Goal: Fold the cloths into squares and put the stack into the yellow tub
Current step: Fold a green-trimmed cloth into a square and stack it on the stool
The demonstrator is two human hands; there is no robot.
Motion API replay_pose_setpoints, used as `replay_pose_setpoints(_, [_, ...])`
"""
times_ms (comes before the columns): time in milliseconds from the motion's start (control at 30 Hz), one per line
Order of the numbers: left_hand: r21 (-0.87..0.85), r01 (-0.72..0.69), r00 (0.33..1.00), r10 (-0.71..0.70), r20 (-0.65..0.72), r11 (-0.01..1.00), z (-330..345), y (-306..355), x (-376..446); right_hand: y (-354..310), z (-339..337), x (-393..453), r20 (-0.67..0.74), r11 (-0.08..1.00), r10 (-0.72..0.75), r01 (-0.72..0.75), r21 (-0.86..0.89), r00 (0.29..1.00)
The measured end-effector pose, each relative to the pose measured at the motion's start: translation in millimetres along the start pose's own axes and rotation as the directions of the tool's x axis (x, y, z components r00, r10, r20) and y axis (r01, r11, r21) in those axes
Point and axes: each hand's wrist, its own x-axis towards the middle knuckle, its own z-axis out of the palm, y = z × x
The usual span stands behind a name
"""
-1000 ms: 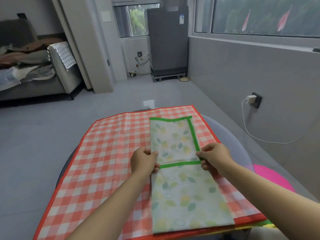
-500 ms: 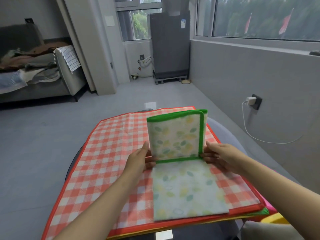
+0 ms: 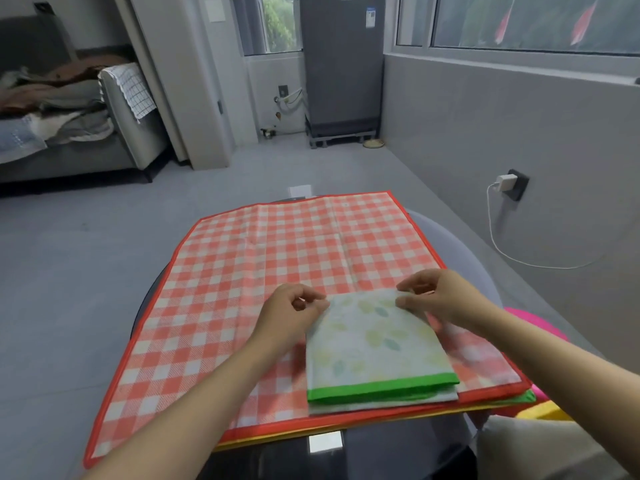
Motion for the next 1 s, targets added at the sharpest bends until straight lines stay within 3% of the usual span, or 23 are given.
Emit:
replay_pose_setpoints(67, [0.300, -0.097, 0.995, 0.095, 0.019, 0.949, 7.1, -0.5, -3.3, -3.3, 10.4, -9.0, -0.029, 0.966, -0.076, 0.067, -0.249, 0.997])
replay_pose_setpoints(167, [0.616, -0.224, 0.971, 0.230, 0.072, 0.755, 19.3, 5.5, -13.8, -2.9, 28.8, -21.6, -0.058, 0.822, -0.170, 0.109, -0.559, 0.984])
replay_pose_setpoints(333, [0.710, -0.365, 0.928, 0.172, 0.331, 0.602, 49.6, 8.5, -26.6, 1.7, 61.0, -31.1, 0.043, 0.751, -0.190, 0.174, -0.637, 0.981])
replay_pose_setpoints(500, [0.764, -0.383, 0.917, 0.115, 0.382, 0.520, 51.6, -1.2, -26.6, 17.4, 70.7, -28.2, 0.114, 0.681, -0.223, 0.238, -0.693, 0.968])
replay_pose_setpoints(833, [0.793, -0.143, 0.981, -0.024, 0.195, 0.592, 28.3, -11.3, -35.5, 26.2, 57.1, -30.3, 0.036, 0.764, -0.109, 0.106, -0.636, 0.993])
replay_pose_setpoints(900, [0.784, -0.079, 0.992, -0.027, 0.121, 0.615, 27.7, -9.8, -39.9, 21.2, 55.8, -34.7, -0.028, 0.779, -0.080, 0.045, -0.625, 0.996])
replay_pose_setpoints(1000, [0.701, -0.060, 0.997, 0.077, 0.007, 0.711, 26.1, -7.5, -45.3, 14.3, 54.6, -40.5, -0.193, 0.813, -0.105, -0.028, -0.582, 0.976])
